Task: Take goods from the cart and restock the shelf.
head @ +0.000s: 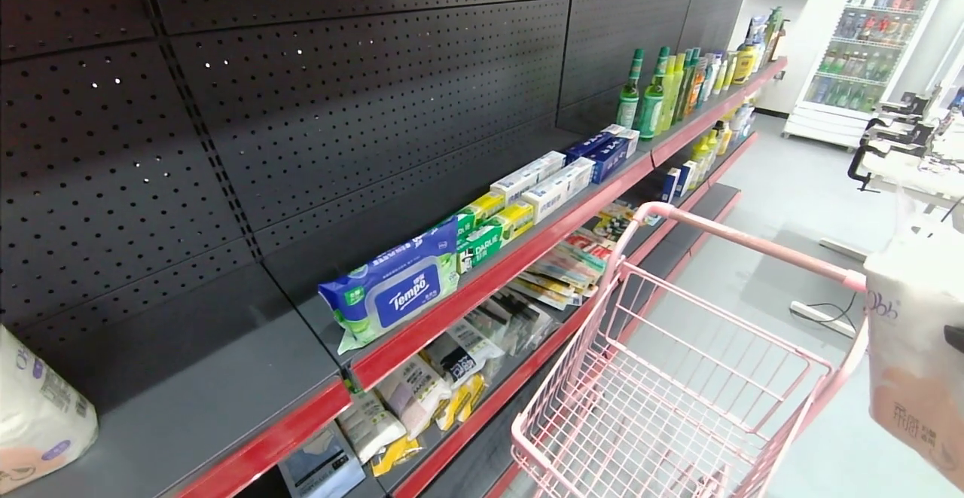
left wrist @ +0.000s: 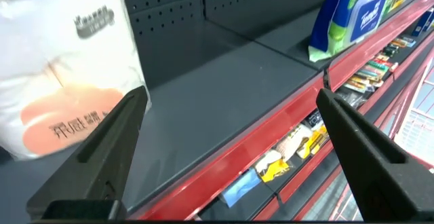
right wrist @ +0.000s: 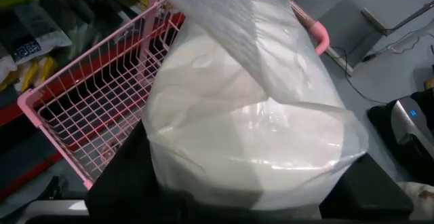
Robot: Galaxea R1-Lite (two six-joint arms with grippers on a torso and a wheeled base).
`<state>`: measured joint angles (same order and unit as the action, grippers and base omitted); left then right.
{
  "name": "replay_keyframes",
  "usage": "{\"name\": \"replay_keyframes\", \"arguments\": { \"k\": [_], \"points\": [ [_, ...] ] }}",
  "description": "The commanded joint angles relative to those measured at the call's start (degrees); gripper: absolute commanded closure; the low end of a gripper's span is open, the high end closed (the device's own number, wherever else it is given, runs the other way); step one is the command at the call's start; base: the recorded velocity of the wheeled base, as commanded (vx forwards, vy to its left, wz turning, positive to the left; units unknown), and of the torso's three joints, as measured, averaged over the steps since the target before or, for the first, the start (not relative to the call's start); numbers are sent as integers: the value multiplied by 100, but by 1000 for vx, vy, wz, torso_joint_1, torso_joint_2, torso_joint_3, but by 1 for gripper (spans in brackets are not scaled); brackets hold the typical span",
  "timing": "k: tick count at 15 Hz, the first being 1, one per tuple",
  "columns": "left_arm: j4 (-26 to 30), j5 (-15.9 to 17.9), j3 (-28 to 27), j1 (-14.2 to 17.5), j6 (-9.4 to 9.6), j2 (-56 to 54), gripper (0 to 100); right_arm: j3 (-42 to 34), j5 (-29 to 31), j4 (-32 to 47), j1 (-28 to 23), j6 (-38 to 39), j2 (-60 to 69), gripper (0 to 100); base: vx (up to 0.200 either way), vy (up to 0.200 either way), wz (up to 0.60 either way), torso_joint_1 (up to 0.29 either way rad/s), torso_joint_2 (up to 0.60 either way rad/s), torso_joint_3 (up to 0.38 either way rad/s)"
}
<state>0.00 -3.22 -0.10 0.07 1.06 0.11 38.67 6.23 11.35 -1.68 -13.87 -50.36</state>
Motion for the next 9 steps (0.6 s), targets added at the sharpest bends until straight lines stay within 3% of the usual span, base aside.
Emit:
{"name": "replay_keyframes", "arguments": {
  "k": [1, 9],
  "points": [
    [0, -3, 1, 1, -1, -2, 0, 0, 1, -1, 1, -1, -53, 100, 0, 0, 0, 163, -344, -193],
    [0, -3, 1, 1, -1, -2, 0, -52, 1, -1, -60, -10, -62, 100, 0, 0, 0, 142, -305, -165]
  ]
}}
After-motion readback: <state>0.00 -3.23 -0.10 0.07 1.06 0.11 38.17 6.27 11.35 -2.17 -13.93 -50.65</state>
